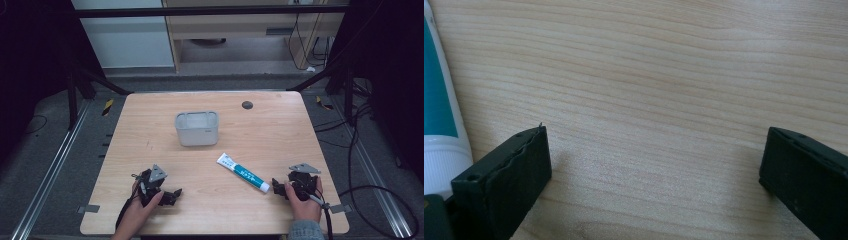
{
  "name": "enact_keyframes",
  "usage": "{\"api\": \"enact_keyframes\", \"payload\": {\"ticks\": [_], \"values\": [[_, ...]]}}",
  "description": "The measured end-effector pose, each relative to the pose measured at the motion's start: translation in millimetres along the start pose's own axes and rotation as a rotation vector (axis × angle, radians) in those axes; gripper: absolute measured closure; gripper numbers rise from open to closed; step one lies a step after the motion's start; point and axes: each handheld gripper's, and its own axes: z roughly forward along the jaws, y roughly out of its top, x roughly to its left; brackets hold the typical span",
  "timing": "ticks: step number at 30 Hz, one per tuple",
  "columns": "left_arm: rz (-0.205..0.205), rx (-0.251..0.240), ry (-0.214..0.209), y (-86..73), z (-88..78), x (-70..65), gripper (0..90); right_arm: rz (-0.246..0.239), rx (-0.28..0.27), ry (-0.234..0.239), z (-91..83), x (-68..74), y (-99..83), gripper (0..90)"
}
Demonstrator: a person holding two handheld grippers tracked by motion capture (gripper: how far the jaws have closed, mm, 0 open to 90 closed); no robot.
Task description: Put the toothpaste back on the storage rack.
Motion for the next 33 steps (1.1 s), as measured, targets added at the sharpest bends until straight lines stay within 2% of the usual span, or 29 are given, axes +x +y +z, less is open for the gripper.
{"api": "enact_keyframes", "payload": {"ticks": [28, 33], "values": [[-0.001, 0.001, 0.000, 0.1, 0.0, -0.1, 0.0, -0.004, 0.001, 0.004, 0.2, 3.7, 0.4, 0.7], [-0.001, 0.001, -0.001, 0.1, 0.0, 0.0, 0.0, -0.007, -0.018, 0.017, -0.6, 4.6, 1.5, 7.6]]}}
